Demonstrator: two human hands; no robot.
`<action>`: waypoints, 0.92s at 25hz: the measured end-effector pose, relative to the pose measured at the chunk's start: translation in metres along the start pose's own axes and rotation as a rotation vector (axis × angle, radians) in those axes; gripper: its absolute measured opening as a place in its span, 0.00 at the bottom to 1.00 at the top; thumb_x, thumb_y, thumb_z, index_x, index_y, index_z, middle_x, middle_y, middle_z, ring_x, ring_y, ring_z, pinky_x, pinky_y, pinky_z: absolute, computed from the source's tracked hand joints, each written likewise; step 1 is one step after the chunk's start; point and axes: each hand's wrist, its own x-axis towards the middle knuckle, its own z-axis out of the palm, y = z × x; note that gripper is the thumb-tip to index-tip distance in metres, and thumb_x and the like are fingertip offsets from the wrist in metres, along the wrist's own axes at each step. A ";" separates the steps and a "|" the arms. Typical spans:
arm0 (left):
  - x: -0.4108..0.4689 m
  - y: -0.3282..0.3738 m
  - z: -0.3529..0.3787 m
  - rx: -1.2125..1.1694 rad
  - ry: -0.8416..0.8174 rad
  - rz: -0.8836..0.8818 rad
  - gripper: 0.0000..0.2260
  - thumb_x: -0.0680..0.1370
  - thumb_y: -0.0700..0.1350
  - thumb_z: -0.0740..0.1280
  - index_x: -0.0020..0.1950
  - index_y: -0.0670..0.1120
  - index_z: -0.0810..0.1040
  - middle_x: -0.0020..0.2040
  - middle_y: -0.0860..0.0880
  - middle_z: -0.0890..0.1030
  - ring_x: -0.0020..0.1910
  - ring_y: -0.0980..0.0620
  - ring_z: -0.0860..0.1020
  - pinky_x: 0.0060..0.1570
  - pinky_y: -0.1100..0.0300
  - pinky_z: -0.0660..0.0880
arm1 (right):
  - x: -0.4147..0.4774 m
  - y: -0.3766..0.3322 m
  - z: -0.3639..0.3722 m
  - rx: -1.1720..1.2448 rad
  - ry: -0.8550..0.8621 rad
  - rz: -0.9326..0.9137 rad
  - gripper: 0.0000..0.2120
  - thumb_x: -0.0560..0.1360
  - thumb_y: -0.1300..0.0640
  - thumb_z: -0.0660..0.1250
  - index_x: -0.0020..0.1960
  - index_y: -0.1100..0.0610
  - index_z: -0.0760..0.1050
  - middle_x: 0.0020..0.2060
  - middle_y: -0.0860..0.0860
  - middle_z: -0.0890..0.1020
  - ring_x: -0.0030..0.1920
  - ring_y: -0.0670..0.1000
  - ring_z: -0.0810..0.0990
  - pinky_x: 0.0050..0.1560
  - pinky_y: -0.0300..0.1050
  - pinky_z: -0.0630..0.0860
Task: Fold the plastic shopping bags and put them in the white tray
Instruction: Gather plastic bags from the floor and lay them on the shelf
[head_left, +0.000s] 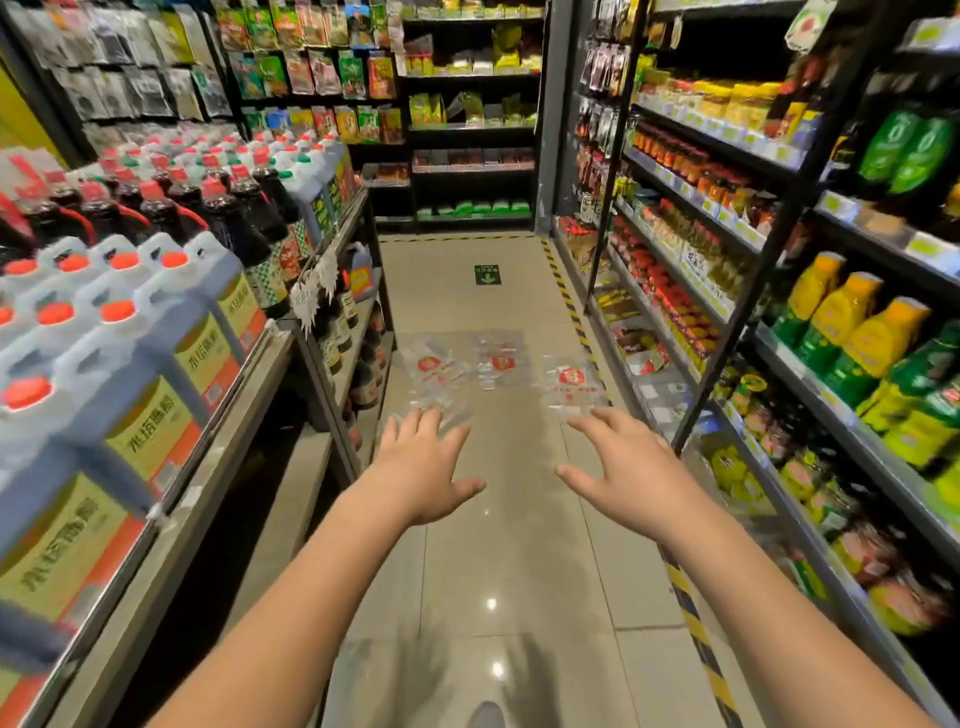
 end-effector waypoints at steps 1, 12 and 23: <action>0.031 -0.016 -0.005 -0.001 -0.018 -0.005 0.35 0.79 0.67 0.56 0.81 0.52 0.51 0.81 0.43 0.49 0.80 0.39 0.46 0.77 0.40 0.45 | 0.034 -0.004 -0.001 0.000 -0.017 0.004 0.31 0.78 0.36 0.60 0.77 0.45 0.61 0.78 0.51 0.61 0.76 0.54 0.61 0.75 0.52 0.58; 0.290 -0.140 -0.038 -0.020 -0.118 -0.083 0.34 0.80 0.65 0.56 0.81 0.52 0.52 0.80 0.41 0.54 0.79 0.39 0.51 0.77 0.41 0.48 | 0.355 -0.003 0.023 0.033 -0.126 -0.080 0.31 0.77 0.36 0.62 0.75 0.47 0.64 0.74 0.51 0.66 0.74 0.53 0.66 0.72 0.53 0.66; 0.561 -0.216 -0.056 -0.107 -0.204 -0.233 0.32 0.80 0.64 0.58 0.80 0.51 0.56 0.80 0.41 0.53 0.79 0.40 0.50 0.77 0.42 0.50 | 0.687 0.041 0.054 0.024 -0.270 -0.206 0.31 0.77 0.36 0.62 0.75 0.47 0.64 0.74 0.52 0.66 0.73 0.55 0.67 0.71 0.53 0.68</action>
